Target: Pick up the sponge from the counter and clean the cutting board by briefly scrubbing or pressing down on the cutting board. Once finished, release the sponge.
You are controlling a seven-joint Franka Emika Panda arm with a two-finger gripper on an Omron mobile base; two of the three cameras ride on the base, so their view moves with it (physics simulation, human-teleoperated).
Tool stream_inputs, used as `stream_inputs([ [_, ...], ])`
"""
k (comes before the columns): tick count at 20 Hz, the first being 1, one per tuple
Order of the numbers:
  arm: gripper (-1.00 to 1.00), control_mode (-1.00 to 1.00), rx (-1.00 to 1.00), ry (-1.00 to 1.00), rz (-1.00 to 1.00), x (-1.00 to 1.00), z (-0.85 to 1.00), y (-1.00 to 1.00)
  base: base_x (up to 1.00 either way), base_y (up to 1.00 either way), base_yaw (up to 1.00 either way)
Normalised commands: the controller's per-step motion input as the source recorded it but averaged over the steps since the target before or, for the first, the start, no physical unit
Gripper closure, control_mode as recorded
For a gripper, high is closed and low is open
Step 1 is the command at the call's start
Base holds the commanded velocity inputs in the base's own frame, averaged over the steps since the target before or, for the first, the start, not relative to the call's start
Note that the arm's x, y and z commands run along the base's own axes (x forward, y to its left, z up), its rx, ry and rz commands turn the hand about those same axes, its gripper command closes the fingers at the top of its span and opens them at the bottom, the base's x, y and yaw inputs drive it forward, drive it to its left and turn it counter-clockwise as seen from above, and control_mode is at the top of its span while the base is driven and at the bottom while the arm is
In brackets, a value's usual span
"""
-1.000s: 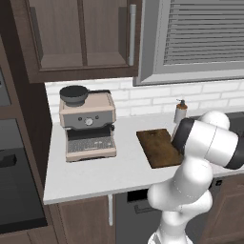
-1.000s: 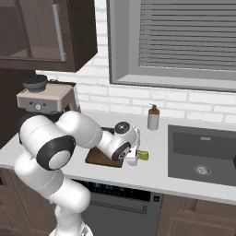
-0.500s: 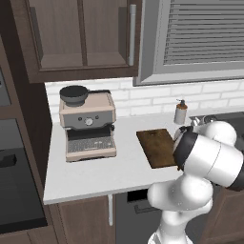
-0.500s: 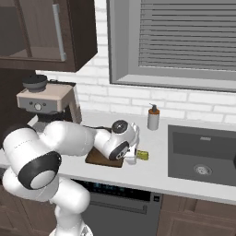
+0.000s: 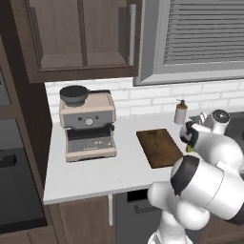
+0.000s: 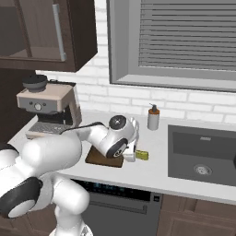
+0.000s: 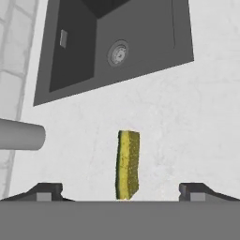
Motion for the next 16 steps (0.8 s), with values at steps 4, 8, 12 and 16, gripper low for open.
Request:
stream_inputs([
  [4,-1.0,-1.0,0.0,-0.03,0.0,-0.69,0.0,-0.09,0.0,0.0,0.0],
  [8,-1.0,-1.0,0.0,-0.09,0.0,-0.82,0.02,-0.14,0.0,0.0,0.0],
  [12,-1.0,-1.0,0.02,-0.16,0.0,-0.74,0.27,-0.05,0.0,0.0,0.0],
  [16,-1.0,-1.0,0.02,-0.17,0.0,-0.61,0.32,0.0,0.0,0.0,0.0],
])
